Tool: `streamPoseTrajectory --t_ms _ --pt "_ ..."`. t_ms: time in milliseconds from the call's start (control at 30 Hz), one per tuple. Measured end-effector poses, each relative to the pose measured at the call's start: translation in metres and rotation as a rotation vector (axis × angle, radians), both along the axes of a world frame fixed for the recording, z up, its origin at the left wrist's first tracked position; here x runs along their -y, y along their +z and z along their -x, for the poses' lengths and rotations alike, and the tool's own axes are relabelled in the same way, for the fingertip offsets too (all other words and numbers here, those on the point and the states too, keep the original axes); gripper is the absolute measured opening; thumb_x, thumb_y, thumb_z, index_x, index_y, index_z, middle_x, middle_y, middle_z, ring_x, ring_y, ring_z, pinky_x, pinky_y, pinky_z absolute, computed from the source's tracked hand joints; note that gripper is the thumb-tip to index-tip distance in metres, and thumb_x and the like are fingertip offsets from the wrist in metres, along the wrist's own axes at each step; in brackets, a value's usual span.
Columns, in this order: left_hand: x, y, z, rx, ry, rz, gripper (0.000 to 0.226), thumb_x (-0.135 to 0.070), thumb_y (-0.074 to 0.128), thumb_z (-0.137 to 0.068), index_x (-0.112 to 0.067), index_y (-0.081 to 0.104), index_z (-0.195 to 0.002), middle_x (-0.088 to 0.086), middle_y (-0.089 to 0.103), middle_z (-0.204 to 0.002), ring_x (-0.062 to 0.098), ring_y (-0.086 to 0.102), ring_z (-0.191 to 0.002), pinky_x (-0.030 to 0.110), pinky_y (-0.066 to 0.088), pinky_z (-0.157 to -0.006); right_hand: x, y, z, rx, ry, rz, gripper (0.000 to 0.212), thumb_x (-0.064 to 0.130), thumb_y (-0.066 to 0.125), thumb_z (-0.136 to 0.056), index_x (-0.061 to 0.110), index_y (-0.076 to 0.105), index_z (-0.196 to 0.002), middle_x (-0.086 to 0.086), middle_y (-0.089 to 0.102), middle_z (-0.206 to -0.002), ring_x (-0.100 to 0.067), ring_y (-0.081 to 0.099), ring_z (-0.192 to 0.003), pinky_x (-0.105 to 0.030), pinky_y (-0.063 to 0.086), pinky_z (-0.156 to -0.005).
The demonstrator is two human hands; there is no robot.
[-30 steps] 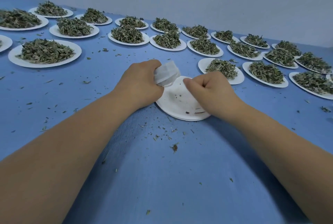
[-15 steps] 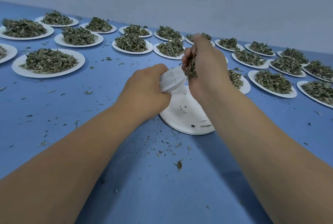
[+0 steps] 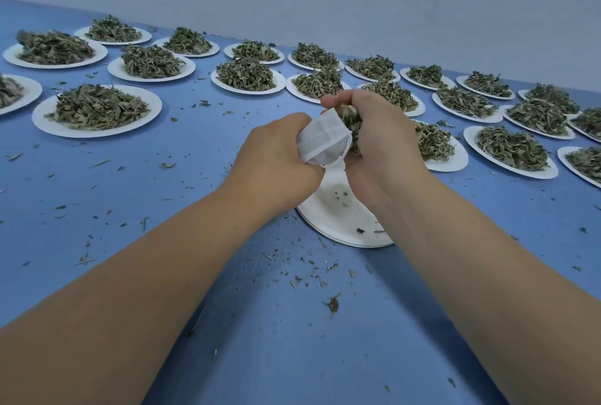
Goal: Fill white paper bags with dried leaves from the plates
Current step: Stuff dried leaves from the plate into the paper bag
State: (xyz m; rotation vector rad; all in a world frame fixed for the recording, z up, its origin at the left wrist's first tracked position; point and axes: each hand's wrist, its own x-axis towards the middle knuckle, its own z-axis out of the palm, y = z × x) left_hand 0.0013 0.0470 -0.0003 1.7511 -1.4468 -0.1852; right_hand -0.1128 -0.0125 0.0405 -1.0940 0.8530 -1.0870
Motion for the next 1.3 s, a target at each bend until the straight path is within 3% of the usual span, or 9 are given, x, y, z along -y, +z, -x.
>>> streamPoseTrajectory --t_ms 100,267,433,567,700,900,1100,1200,1300 --pt "0.0 0.0 0.0 -0.014 0.005 -0.008 0.02 -0.021 0.065 -0.077 -0.028 0.047 -0.073 -0.007 0.052 -0.067 0.004 0.049 -0.063 0.024 0.03 -0.05 0.0 -0.002 0.004 0.011 0.007 0.004 0.028 -0.003 0.045 -0.098 0.015 0.065 -0.093 -0.002 0.077 -0.096 -0.009 0.065 -0.073 -0.022 0.049 -0.057" --pt "0.0 -0.001 0.002 0.027 -0.008 -0.015 0.02 -0.021 0.063 -0.076 -0.031 0.046 -0.073 -0.007 0.053 -0.068 0.003 0.05 -0.067 0.017 0.032 -0.048 -0.001 -0.008 0.005 -0.031 0.007 0.064 0.035 -0.014 0.041 -0.094 0.015 0.061 -0.096 -0.003 0.072 -0.096 -0.016 0.068 -0.094 -0.029 0.056 -0.071" --pt "-0.003 0.0 0.005 0.151 -0.056 -0.041 0.025 -0.016 0.064 -0.076 -0.033 0.045 -0.076 -0.009 0.052 -0.07 0.009 0.051 -0.067 0.032 0.036 -0.054 0.001 -0.009 0.014 -0.097 -0.012 0.137 0.038 -0.018 0.042 -0.087 0.014 0.061 -0.095 -0.001 0.071 -0.091 -0.015 0.07 -0.091 -0.034 0.058 -0.077" --pt "-0.004 0.002 0.01 0.196 -0.094 -0.055 0.033 -0.015 0.064 -0.074 -0.04 0.055 -0.094 -0.013 0.057 -0.079 0.012 0.055 -0.075 0.033 0.043 -0.059 0.003 -0.006 0.016 -0.057 0.015 0.091 0.021 0.014 0.046 -0.104 0.014 0.064 -0.093 -0.003 0.078 -0.096 -0.021 0.075 -0.096 -0.042 0.058 -0.089" --pt "-0.009 0.005 0.016 0.153 -0.166 -0.044 0.059 -0.015 0.065 -0.075 -0.054 0.054 -0.118 -0.023 0.062 -0.092 0.005 0.057 -0.085 0.028 0.046 -0.066 0.007 -0.005 0.021 -0.129 0.084 0.065 0.062 0.062 0.03 -0.105 0.015 0.07 -0.098 0.001 0.08 -0.094 -0.017 0.075 -0.088 -0.045 0.058 -0.091" --pt "-0.013 0.008 0.019 0.178 -0.184 -0.111 0.043 -0.036 0.071 -0.075 -0.045 0.053 -0.113 -0.017 0.061 -0.093 0.01 0.059 -0.088 0.035 0.051 -0.074 0.002 0.003 0.024 -0.274 0.197 0.094 0.078 0.076 0.019 -0.098 0.017 0.069 -0.109 -0.002 0.078 -0.104 -0.027 0.073 -0.097 -0.041 0.06 -0.08" --pt "-0.019 0.015 0.024 0.145 -0.179 -0.112 0.052 -0.059 0.071 -0.069 -0.049 0.047 -0.113 -0.02 0.063 -0.094 0.005 0.06 -0.087 0.036 0.053 -0.076 -0.006 0.003 0.02 -0.294 0.239 0.217 0.061 0.065 0.023 -0.103 0.024 0.069 -0.108 0.008 0.076 -0.109 -0.009 0.069 -0.104 -0.035 0.053 -0.088" --pt "-0.019 0.015 0.023 0.187 -0.134 -0.13 0.053 -0.059 0.073 -0.07 -0.044 0.048 -0.114 -0.017 0.061 -0.089 0.005 0.06 -0.083 0.032 0.052 -0.071 -0.009 0.002 0.019 -0.21 0.228 0.279 0.024 0.03 0.041 -0.106 0.024 0.064 -0.111 0.009 0.077 -0.107 -0.005 0.067 -0.112 -0.044 0.047 -0.108" --pt "-0.018 0.016 0.022 0.151 -0.12 -0.104 0.047 -0.053 0.076 -0.07 -0.042 0.05 -0.108 -0.018 0.061 -0.087 0.0 0.058 -0.081 0.023 0.047 -0.063 -0.011 -0.001 0.019 -0.123 0.203 0.327 0.037 -0.005 0.038 -0.093 0.02 0.06 -0.109 0.004 0.077 -0.106 -0.006 0.069 -0.109 -0.04 0.054 -0.1"
